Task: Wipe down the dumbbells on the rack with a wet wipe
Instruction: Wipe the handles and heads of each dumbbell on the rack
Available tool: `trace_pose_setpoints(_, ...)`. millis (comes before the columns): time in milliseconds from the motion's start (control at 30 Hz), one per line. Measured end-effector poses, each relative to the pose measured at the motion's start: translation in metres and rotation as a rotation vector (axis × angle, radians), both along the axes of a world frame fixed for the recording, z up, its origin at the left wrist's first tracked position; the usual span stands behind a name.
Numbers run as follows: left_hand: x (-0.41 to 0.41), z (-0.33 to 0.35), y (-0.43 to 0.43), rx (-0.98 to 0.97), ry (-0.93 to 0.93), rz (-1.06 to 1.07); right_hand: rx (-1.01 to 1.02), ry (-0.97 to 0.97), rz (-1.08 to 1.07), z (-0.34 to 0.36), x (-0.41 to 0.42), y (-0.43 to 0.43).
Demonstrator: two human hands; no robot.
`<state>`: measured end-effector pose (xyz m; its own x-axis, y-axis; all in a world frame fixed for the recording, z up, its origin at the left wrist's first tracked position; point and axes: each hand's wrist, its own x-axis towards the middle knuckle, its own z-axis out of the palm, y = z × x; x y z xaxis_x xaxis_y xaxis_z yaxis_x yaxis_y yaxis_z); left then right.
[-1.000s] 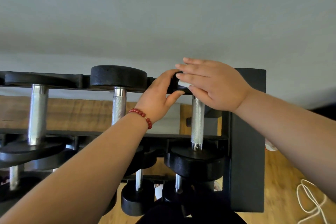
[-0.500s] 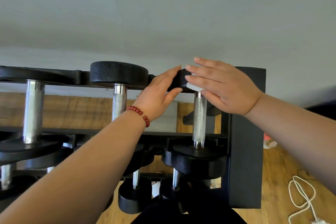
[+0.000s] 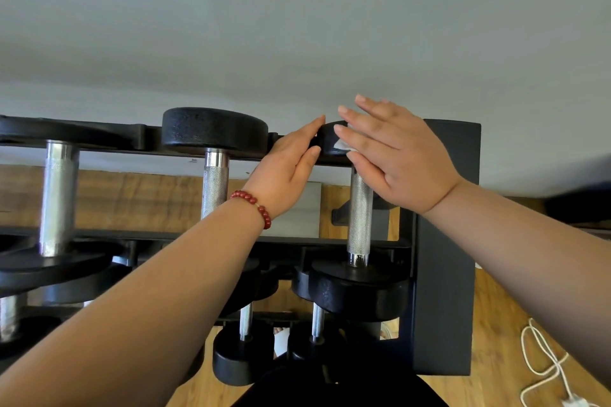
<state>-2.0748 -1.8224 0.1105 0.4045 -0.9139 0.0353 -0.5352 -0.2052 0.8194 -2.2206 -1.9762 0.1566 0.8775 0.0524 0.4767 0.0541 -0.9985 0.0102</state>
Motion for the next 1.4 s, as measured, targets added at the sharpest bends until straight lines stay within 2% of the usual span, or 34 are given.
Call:
trace_pose_setpoints(167,-0.003,0.002,-0.001,0.003,0.055,0.033,-0.030,-0.036,-0.094,-0.013,-0.003,0.011)
trace_pose_setpoints(533,-0.010,0.002,-0.001,0.023,0.095,0.071,-0.072,-0.006,-0.098,-0.012,-0.011,0.006)
trace_pose_setpoints(733,-0.015,0.006,0.000,0.049,0.069,0.080,0.113,-0.059,-0.225,-0.015,-0.006,0.020)
trace_pose_setpoints(900,-0.020,0.013,0.004,0.098,0.033,0.071,0.058,-0.001,-0.232,-0.016,-0.025,0.020)
trace_pose_setpoints(1233,-0.057,0.037,0.041,0.193,-0.250,0.069,0.020,0.145,-0.353,-0.011,-0.056,0.062)
trace_pose_setpoints(1400,-0.073,0.041,0.066,0.284,-0.498,0.012,0.044,0.143,-0.319,-0.015,-0.072,0.090)
